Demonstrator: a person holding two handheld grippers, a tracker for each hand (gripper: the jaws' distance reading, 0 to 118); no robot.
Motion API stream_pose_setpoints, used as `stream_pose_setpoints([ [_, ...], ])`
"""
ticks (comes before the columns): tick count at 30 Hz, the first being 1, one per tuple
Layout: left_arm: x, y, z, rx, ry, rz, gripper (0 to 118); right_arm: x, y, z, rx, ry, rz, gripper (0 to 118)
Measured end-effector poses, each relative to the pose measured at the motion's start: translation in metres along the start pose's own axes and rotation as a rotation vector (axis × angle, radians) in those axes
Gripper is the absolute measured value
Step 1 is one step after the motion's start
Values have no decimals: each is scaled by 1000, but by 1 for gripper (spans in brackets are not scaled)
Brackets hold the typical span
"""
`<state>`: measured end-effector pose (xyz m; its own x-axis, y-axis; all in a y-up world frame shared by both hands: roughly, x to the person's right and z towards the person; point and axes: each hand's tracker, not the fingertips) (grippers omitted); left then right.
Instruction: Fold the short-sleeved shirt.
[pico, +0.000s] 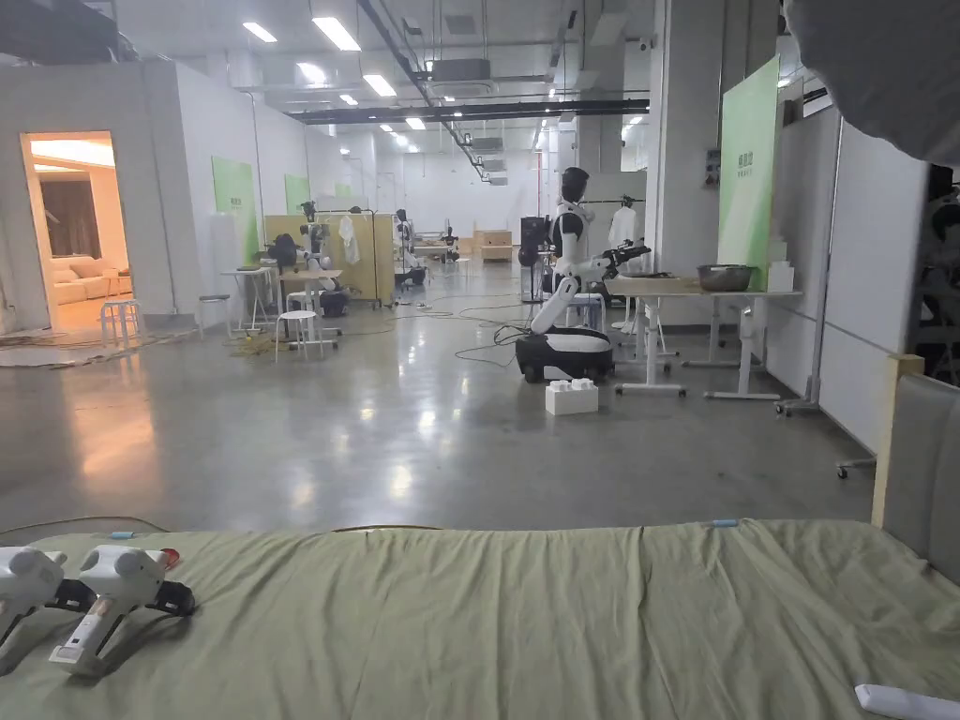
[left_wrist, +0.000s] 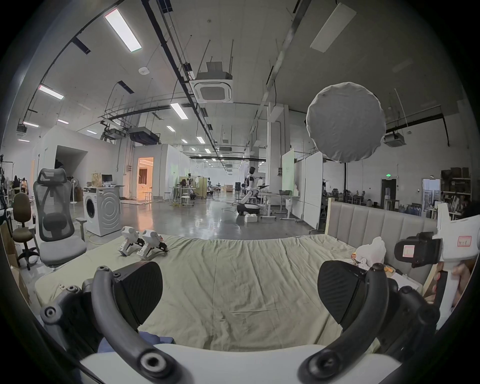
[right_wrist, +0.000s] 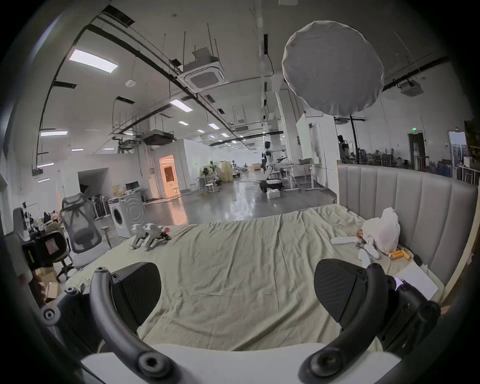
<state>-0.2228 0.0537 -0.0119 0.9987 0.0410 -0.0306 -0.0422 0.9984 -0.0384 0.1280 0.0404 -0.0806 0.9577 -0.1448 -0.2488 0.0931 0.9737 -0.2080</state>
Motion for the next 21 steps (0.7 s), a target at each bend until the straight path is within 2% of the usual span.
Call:
stream_pose_setpoints([
  [2, 1, -2, 1, -5, 17, -4, 118, 0, 3, -2, -10, 12, -21, 116],
  [5, 1, 2, 1, -2, 16, -12, 118, 4, 6, -2, 29, 80, -72, 116],
  [10, 2, 7, -5, 12, 23, -26, 118, 6, 8, -5, 52, 76, -66, 116],
  [12, 3, 2, -10, 5, 33, -27, 118, 4, 4, -11, 37, 54, -30, 116],
  [16, 4, -13, -18, -41, 7, -43, 118, -1, -19, -23, 11, -1, 131, 117],
  [18, 4, -21, -23, -73, 0, -29, 118, -3, -30, -28, -14, -5, 158, 117],
  [21, 1, -34, -28, -96, 9, -6, 118, -1, -44, -33, -30, 36, 150, 117],
])
